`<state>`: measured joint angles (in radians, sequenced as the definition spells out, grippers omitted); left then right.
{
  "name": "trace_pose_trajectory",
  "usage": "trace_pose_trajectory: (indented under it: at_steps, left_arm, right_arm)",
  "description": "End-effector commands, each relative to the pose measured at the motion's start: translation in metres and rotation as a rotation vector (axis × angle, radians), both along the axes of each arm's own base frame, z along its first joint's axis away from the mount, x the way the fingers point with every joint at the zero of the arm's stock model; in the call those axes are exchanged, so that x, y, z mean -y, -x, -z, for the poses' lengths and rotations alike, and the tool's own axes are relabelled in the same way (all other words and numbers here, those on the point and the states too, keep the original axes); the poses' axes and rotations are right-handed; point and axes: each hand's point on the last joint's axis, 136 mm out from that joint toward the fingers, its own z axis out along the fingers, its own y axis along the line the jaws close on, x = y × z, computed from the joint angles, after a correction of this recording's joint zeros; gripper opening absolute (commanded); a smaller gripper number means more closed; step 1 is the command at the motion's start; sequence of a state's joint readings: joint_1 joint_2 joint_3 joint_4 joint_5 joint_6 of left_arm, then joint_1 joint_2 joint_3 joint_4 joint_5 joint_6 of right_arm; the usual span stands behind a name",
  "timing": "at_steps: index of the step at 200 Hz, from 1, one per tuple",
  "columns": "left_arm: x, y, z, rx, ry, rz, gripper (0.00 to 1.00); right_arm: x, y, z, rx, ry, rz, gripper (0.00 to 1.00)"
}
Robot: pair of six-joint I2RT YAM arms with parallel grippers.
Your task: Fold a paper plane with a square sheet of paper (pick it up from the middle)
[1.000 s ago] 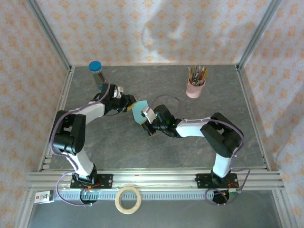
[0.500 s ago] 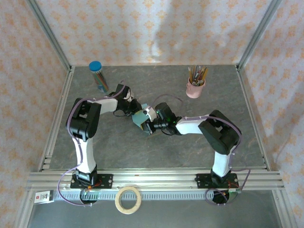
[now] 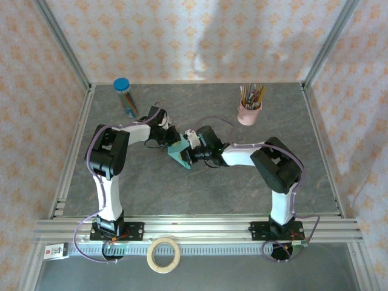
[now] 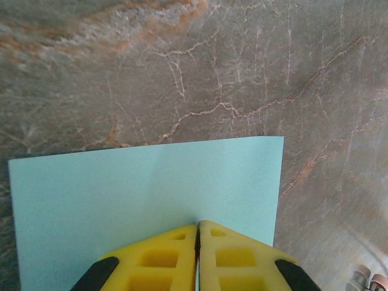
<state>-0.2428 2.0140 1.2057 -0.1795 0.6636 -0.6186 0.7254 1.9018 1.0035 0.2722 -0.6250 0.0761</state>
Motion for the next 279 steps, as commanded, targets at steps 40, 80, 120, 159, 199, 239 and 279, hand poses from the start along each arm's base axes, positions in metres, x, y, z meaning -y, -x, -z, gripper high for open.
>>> trace_pose_trajectory:
  at_steps: [40,80,120,159,199,239,279]
  left_arm:
    - [-0.009,0.023,0.033,-0.101,-0.091,0.011,0.12]
    - [-0.007,0.025,0.036,-0.108,-0.09,0.011,0.12]
    - [-0.004,0.027,0.039,-0.115,-0.09,0.023,0.11]
    - [-0.003,0.028,0.041,-0.119,-0.092,0.028,0.11]
    - [-0.002,0.028,0.04,-0.12,-0.091,0.029,0.11]
    - [0.002,0.016,0.017,-0.072,-0.075,0.031,0.12]
    - [0.007,0.0,-0.026,0.029,-0.043,0.029,0.23]
  right_arm:
    - [0.013,-0.01,0.013,-0.058,0.077,0.106,0.02]
    - [0.021,-0.013,0.015,-0.064,0.097,0.163,0.02]
    - [0.025,-0.018,0.01,-0.04,0.1,0.197,0.02]
    - [0.027,-0.019,0.016,-0.052,0.118,0.21,0.02]
    - [0.028,-0.019,0.019,-0.053,0.127,0.212,0.02]
    - [0.028,-0.016,0.024,-0.07,0.132,0.198,0.02]
    - [0.026,-0.013,0.028,-0.089,0.137,0.184,0.02]
